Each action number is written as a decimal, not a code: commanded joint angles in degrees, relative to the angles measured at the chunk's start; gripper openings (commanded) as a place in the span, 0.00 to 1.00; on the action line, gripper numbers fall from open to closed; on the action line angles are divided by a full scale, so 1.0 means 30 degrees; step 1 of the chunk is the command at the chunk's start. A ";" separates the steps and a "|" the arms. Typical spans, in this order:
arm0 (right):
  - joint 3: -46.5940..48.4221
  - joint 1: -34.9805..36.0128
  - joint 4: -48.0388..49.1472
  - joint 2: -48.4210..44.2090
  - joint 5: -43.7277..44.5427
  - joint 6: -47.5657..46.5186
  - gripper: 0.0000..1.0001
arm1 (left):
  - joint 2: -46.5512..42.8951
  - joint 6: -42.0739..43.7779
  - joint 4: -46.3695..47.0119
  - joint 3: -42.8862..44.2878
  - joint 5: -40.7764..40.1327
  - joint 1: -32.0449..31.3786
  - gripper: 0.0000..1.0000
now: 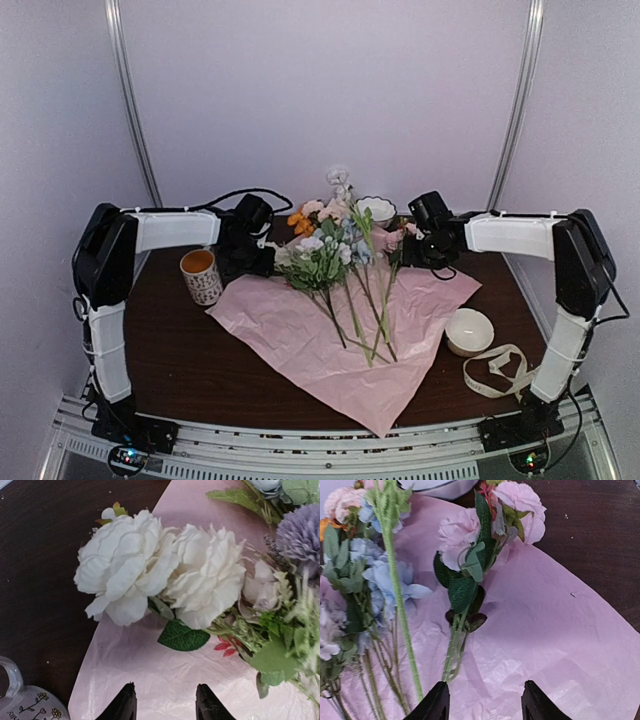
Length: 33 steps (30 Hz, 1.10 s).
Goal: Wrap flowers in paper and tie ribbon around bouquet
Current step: Adjust the fake flower on the flattened wrapping paper.
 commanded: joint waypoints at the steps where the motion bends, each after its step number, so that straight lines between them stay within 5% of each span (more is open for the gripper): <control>1: 0.2766 -0.0316 -0.3227 0.2968 0.0929 -0.1413 0.49 | 0.1417 0.0613 -0.0843 0.1729 -0.0097 0.0314 0.43; 5: 0.5598 -0.0292 -0.5207 0.5592 0.0180 -0.2251 0.41 | 0.2687 0.1181 -0.0463 0.2685 -0.0003 0.0542 0.43; 18: 1.0689 0.0446 -0.6482 0.9904 -0.4538 -0.3032 0.41 | 0.4860 0.2432 0.2753 0.4180 0.3363 0.0417 0.43; 33: 1.1306 0.0918 -0.6423 0.9328 -0.4642 -0.3195 0.41 | 0.5487 0.2498 0.3191 0.5650 0.4530 -0.0035 0.43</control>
